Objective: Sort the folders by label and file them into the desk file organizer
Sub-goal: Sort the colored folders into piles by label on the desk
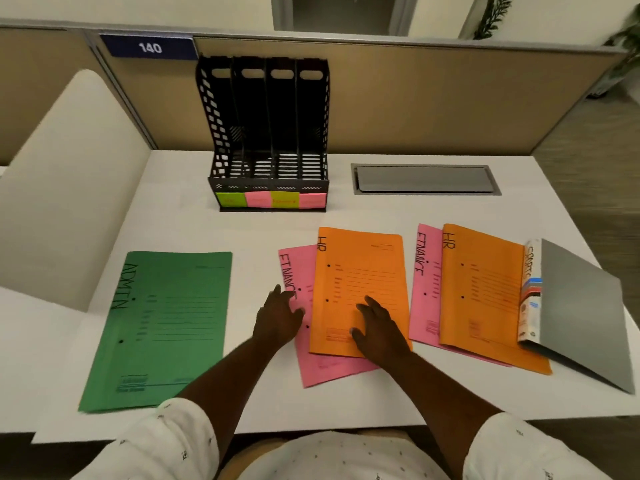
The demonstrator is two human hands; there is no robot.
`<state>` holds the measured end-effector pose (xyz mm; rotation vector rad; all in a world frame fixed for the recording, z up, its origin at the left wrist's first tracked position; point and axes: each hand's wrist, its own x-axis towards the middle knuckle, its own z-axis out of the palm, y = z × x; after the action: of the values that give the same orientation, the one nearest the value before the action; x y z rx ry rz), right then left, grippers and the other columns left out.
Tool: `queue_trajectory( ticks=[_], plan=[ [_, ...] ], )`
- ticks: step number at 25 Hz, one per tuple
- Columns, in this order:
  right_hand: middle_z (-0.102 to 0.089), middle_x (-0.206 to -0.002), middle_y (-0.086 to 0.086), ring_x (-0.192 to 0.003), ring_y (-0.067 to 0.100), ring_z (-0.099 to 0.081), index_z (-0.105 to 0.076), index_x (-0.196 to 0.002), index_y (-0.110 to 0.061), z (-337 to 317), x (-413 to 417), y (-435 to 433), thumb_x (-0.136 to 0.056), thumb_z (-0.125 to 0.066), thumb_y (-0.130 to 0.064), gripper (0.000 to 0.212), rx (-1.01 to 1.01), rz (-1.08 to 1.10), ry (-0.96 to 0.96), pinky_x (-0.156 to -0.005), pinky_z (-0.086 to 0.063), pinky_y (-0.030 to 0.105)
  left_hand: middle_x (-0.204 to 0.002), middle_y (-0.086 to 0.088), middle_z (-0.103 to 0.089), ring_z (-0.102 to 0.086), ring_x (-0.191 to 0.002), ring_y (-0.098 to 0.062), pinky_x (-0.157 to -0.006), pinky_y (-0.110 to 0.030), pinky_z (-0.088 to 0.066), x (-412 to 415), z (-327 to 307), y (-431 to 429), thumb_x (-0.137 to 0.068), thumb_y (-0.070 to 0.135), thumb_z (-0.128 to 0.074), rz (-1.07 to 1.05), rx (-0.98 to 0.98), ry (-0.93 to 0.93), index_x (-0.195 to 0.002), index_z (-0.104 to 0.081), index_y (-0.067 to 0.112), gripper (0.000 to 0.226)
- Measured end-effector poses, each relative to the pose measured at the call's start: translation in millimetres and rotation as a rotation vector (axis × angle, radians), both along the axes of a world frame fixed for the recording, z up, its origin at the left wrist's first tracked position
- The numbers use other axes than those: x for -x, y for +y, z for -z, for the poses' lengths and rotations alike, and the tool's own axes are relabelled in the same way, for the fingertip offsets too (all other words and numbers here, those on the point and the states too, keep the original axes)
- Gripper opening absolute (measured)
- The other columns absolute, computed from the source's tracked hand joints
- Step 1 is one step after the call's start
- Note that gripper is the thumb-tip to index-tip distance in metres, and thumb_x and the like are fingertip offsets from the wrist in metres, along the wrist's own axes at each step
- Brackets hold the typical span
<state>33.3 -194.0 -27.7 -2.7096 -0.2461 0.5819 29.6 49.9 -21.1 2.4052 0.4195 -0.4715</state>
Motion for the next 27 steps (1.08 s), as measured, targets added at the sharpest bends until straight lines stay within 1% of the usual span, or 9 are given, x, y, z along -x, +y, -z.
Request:
queue_trajectory(
  ticks=[3, 8, 13, 16, 18, 20, 23, 25, 27],
  plan=[
    [-0.014, -0.166, 0.004, -0.150, 0.026, -0.021, -0.032, -0.154, -0.014, 4.1, -7.1, -42.6, -0.098, -0.056, -0.042, 0.066, 0.013, -0.002, 0.025, -0.118, -0.031, 0.039, -0.152, -0.006, -0.045, -0.048, -0.137, -0.028, -0.111, -0.046, -0.044, -3.7, 1.7, -43.2, -0.094, 0.035, -0.063, -0.022, 0.026, -0.020, -0.145, -0.049, 0.016, 0.056],
    [-0.019, -0.165, 0.005, -0.150, 0.024, -0.024, -0.028, -0.156, -0.017, 10.0, -13.2, -87.8, -0.098, -0.056, -0.042, 0.068, -0.030, -0.056, 0.088, -0.118, -0.026, 0.035, -0.156, -0.010, -0.041, -0.043, -0.141, -0.033, -0.114, -0.051, -0.039, 0.2, 1.3, -83.0, -0.095, 0.037, -0.063, -0.143, 0.067, 0.086, -0.151, -0.039, 0.013, 0.065],
    [-0.019, -0.166, 0.003, -0.150, 0.022, -0.023, -0.024, -0.157, -0.018, 17.6, -8.4, -93.6, -0.098, -0.054, -0.045, 0.071, -0.042, -0.158, 0.173, -0.119, -0.023, 0.034, -0.153, -0.010, -0.045, -0.047, -0.139, -0.033, -0.114, -0.047, -0.039, -0.4, -6.4, -93.5, -0.094, 0.038, -0.064, -0.211, 0.079, 0.140, -0.152, -0.035, 0.014, 0.069],
    [-0.015, -0.167, 0.003, -0.151, 0.023, -0.021, -0.025, -0.157, -0.017, 18.5, -6.7, -90.2, -0.098, -0.053, -0.046, 0.071, -0.019, -0.161, 0.184, -0.120, -0.023, 0.036, -0.150, -0.009, -0.050, -0.050, -0.135, -0.034, -0.113, -0.047, -0.040, -4.3, -10.7, -93.6, -0.091, 0.039, -0.066, -0.324, 0.086, 0.159, -0.150, -0.038, 0.017, 0.068],
    [-0.013, -0.167, 0.003, -0.151, 0.023, -0.020, -0.026, -0.156, -0.018, 17.6, -6.7, -88.8, -0.099, -0.053, -0.046, 0.070, -0.003, -0.169, 0.194, -0.120, -0.022, 0.036, -0.149, -0.009, -0.051, -0.050, -0.135, -0.035, -0.114, -0.048, -0.039, -7.8, -11.5, -92.8, -0.091, 0.040, -0.066, -0.333, 0.076, 0.199, -0.150, -0.037, 0.016, 0.070],
    [-0.014, -0.167, 0.004, -0.150, 0.024, -0.022, -0.028, -0.155, -0.017, 16.9, -5.3, -87.2, -0.098, -0.054, -0.045, 0.068, 0.010, -0.164, 0.197, -0.119, -0.024, 0.036, -0.148, -0.010, -0.052, -0.050, -0.134, -0.035, -0.113, -0.046, -0.040, -12.1, -10.4, -90.9, -0.091, 0.038, -0.067, -0.348, 0.137, 0.211, -0.150, -0.037, 0.014, 0.070],
    [-0.014, -0.167, 0.005, -0.149, 0.026, -0.026, -0.025, -0.156, -0.016, 15.1, -4.3, -81.5, -0.098, -0.055, -0.046, 0.072, 0.039, -0.151, 0.211, -0.118, -0.028, 0.038, -0.140, -0.011, -0.057, -0.058, -0.124, -0.034, -0.101, -0.042, -0.047, -22.4, -14.1, -81.8, -0.094, 0.032, -0.065, -0.431, 0.252, 0.189, -0.142, -0.048, 0.010, 0.055],
    [-0.013, -0.167, 0.006, -0.149, 0.027, -0.025, -0.017, -0.158, -0.015, 13.7, -3.3, -76.6, -0.098, -0.054, -0.047, 0.077, 0.053, -0.135, 0.228, -0.118, -0.028, 0.039, -0.127, -0.012, -0.067, -0.065, -0.111, -0.033, -0.099, -0.043, -0.053, -29.7, -17.1, -77.9, -0.097, 0.025, -0.060, -0.421, 0.361, 0.149, -0.122, -0.065, 0.009, 0.031],
    [-0.020, -0.165, 0.009, -0.147, 0.029, -0.030, -0.014, -0.158, -0.013, 10.0, -1.6, -72.6, -0.098, -0.053, -0.047, 0.079, 0.037, -0.104, 0.209, -0.116, -0.031, 0.039, -0.114, -0.013, -0.072, -0.067, -0.104, -0.034, -0.096, -0.047, -0.055, -34.8, -23.3, -78.2, -0.097, 0.020, -0.057, -0.389, 0.418, 0.125, -0.109, -0.071, 0.008, 0.022]
  ],
)
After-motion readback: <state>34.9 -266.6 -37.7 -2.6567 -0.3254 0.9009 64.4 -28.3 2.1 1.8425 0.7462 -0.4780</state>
